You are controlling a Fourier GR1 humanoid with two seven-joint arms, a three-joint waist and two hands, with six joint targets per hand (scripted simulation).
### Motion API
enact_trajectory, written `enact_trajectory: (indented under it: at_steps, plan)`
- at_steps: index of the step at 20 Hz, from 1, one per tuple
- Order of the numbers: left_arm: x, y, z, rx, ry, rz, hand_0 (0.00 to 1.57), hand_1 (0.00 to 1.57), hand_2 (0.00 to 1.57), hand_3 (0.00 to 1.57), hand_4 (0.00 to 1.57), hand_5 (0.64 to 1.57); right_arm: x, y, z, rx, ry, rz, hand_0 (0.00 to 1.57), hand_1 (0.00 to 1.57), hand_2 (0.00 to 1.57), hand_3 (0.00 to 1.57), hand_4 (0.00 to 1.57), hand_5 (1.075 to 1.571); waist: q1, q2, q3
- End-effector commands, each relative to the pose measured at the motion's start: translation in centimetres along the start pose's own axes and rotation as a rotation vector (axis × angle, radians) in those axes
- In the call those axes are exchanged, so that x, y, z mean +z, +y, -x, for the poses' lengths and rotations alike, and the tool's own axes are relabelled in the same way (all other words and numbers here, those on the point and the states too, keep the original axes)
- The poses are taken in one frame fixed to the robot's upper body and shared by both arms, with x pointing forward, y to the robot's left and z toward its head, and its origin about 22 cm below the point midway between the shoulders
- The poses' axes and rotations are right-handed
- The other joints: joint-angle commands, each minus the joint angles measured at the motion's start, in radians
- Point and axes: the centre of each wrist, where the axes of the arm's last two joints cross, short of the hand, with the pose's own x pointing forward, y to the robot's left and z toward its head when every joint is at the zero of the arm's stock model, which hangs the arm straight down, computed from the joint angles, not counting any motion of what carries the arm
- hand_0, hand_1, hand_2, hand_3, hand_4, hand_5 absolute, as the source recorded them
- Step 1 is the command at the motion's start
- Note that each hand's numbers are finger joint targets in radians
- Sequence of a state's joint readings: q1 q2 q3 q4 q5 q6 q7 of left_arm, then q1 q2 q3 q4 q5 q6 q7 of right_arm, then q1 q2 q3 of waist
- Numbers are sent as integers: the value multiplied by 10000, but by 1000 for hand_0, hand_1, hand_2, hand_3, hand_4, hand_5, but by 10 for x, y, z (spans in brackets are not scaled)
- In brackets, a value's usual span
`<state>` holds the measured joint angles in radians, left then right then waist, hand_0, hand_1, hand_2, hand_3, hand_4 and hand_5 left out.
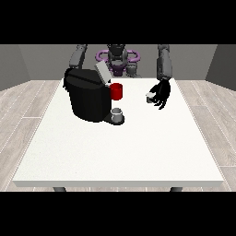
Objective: Insert the coffee pod into the coffee machine and close the lid
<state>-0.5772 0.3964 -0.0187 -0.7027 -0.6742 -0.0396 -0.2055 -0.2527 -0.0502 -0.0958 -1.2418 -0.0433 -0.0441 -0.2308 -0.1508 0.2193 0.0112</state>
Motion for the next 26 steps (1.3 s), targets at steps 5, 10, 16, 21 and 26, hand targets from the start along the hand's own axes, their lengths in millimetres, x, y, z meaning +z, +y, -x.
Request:
enact_trajectory:
  at_steps: [5, 10, 16, 21, 26]
  plan:
    - [-3, -51, -23, -34, -649, 518, 1332, 1332, 1392, 1312, 619, 1571, 15, -18, 22, -119, 584, 177, 0, 0, 0, 0, 341, 1571, 118, -420, -110]
    - [-15, -22, -31, 304, -1480, 103, 1367, 1367, 1422, 1365, 678, 1571, -3, -12, 13, -180, 349, 510, 0, 0, 0, 0, 280, 1571, 325, -256, -111]
    - [-19, -27, -44, 1273, -1649, 670, 1426, 1426, 1419, 1297, 590, 1571, 22, -32, 37, -79, 897, 304, 0, 0, 0, 0, 293, 1571, 473, -1097, -109]
    - [-28, -6, -56, 1127, -1465, 655, 1404, 1404, 1377, 1284, 602, 1571, 32, -9, 44, 115, 1429, -28, 0, 0, 0, 0, 272, 1571, 237, -1611, -112]
    - [-39, 11, -102, 1551, -2087, 538, 1256, 1256, 1311, 1263, 576, 1571, 37, -24, 61, 72, 1351, 655, 0, 0, 0, 0, 335, 1571, 707, -1677, -106]
